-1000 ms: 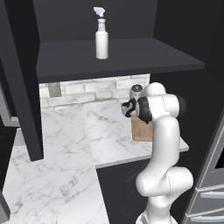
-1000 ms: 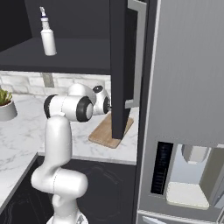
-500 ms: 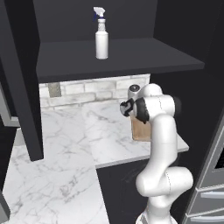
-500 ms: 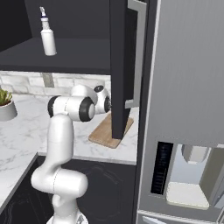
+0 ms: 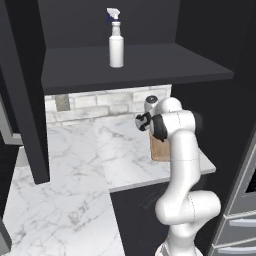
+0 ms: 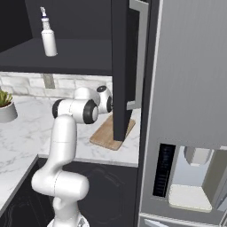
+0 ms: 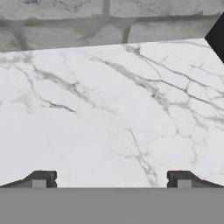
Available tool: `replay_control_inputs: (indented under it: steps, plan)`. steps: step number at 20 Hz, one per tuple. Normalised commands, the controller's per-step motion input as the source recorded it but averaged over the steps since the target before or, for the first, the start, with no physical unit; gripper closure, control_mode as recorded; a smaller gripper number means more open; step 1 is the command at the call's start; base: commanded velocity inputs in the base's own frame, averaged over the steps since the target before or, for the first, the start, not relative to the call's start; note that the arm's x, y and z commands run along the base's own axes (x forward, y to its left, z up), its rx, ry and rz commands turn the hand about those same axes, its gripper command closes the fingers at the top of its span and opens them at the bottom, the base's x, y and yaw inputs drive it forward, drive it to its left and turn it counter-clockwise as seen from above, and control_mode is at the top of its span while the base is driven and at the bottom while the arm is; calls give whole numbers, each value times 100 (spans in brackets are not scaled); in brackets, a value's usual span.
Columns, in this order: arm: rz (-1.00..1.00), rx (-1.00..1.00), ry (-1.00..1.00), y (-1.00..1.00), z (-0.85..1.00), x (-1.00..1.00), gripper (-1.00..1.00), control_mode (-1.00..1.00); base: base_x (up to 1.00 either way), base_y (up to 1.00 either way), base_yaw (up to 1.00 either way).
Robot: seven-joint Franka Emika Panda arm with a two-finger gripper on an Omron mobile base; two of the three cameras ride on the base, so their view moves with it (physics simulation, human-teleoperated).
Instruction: Move the cutting board and knife to the sink. Then move spray from the cabinet to the counter.
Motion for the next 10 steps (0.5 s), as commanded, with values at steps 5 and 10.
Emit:
replay_control_inputs:
  steps: [5,10]
  plan:
    - [0,0,5,-3,-18,-3,-100,-100,0,0,0]
    - [0,0,10,-5,-28,-23,-100,-100,0,0,0]
